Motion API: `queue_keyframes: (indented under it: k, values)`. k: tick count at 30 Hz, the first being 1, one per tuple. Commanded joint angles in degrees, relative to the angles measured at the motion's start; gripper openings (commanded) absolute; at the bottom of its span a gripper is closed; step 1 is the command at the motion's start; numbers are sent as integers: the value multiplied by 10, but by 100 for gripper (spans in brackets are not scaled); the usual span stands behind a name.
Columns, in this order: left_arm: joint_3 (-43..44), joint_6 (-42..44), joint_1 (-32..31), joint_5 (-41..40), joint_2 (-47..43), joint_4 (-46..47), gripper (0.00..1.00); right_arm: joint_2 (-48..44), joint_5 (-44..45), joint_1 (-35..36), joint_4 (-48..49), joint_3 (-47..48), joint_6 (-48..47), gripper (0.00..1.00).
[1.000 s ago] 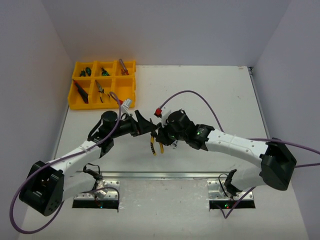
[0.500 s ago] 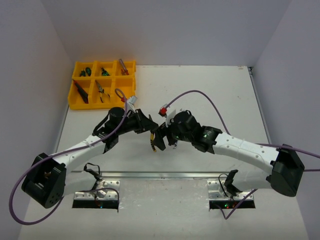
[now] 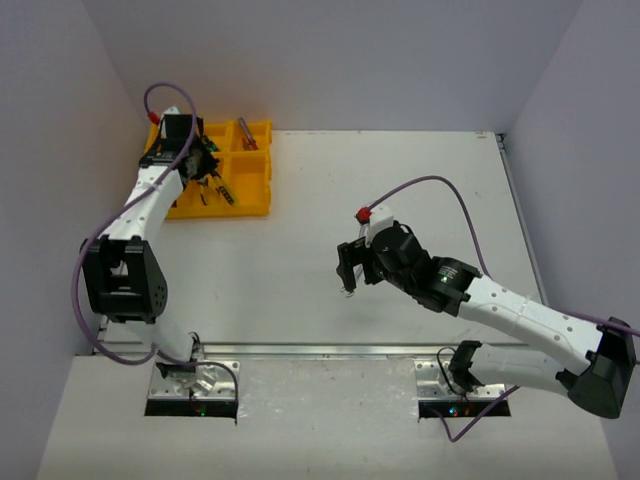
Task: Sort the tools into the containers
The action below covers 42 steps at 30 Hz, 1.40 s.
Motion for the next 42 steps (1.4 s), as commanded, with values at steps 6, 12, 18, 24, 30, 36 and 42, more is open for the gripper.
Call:
queue_keyframes:
  k: [6, 12, 18, 24, 30, 36, 42]
  values:
    - [374, 53, 115, -1, 242, -150, 0, -36, -1, -6, 2, -21, -6, 99]
    - [518, 73, 116, -1, 351, -227, 0, -40, -12, -6, 4, -24, -6, 99]
    - [430, 81, 111, 11, 345, -149, 0, -38, -14, -6, 5, -26, -6, 99]
    - [434, 81, 110, 0, 368, -146, 0, -34, -21, -6, 8, -27, -5, 99]
    - [440, 83, 104, -8, 393, -147, 1, -37, -28, -6, 10, -32, -6, 99]
    - [460, 71, 96, -7, 370, -167, 72, -29, -29, -7, 14, -32, -5, 99]
    - [500, 52, 79, -3, 234, -187, 100, -1, -15, -24, 9, -26, 20, 99]
